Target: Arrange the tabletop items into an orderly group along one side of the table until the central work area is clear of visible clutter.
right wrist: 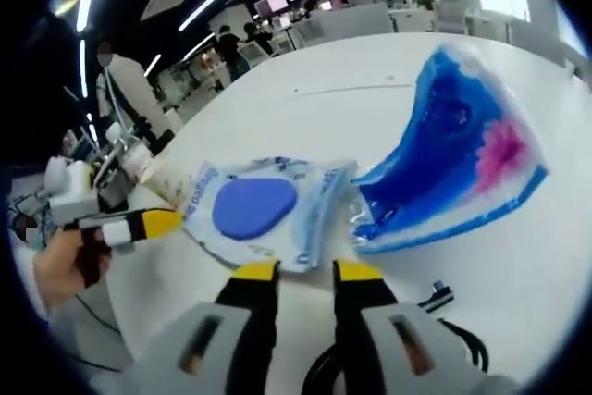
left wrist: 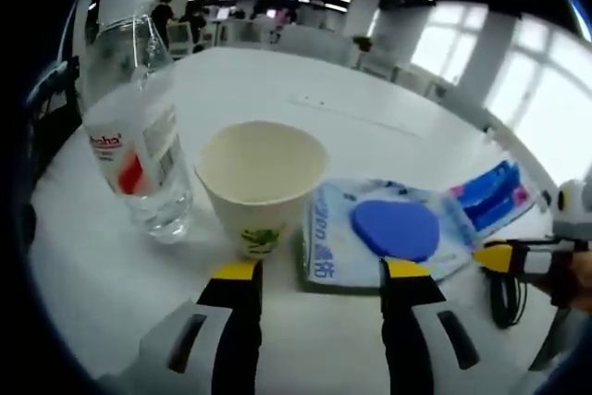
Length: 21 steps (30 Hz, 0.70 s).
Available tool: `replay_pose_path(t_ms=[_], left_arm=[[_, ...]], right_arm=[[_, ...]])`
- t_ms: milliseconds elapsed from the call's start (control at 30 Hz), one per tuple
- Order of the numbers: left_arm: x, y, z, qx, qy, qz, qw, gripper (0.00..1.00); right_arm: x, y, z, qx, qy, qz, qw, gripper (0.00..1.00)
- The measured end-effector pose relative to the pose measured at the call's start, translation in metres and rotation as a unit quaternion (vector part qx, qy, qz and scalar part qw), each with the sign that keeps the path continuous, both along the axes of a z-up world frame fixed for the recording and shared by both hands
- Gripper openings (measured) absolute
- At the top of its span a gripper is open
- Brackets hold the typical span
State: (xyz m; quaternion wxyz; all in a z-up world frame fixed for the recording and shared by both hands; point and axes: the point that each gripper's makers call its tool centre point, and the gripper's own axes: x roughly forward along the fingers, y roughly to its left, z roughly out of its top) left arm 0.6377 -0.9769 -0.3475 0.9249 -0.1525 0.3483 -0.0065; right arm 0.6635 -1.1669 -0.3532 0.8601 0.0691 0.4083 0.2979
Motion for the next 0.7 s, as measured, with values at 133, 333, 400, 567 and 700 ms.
replay_pose_path(t_ms=[133,333,400,567,700], left_arm=[[-0.004,-0.005,0.000,-0.016,0.004,0.004,0.9998,0.67],[-0.009,-0.008,0.003,-0.033,0.006,0.007,0.9994,0.80],[-0.011,-0.009,0.006,-0.033,0.004,0.006,0.9994,0.80],[-0.014,-0.007,0.009,-0.034,0.006,0.008,0.9994,0.78],[-0.017,-0.006,0.012,-0.029,0.002,0.009,0.9995,0.77]], right_arm=[[-0.003,0.003,0.003,0.010,0.001,0.002,1.0000,0.30],[-0.011,0.008,0.005,0.012,0.004,0.010,0.9999,0.44],[-0.014,0.008,0.006,0.013,0.004,0.010,0.9999,0.44],[-0.018,0.007,0.009,0.012,0.002,0.011,0.9999,0.44],[-0.018,0.004,0.013,0.014,0.000,0.004,0.9999,0.43]])
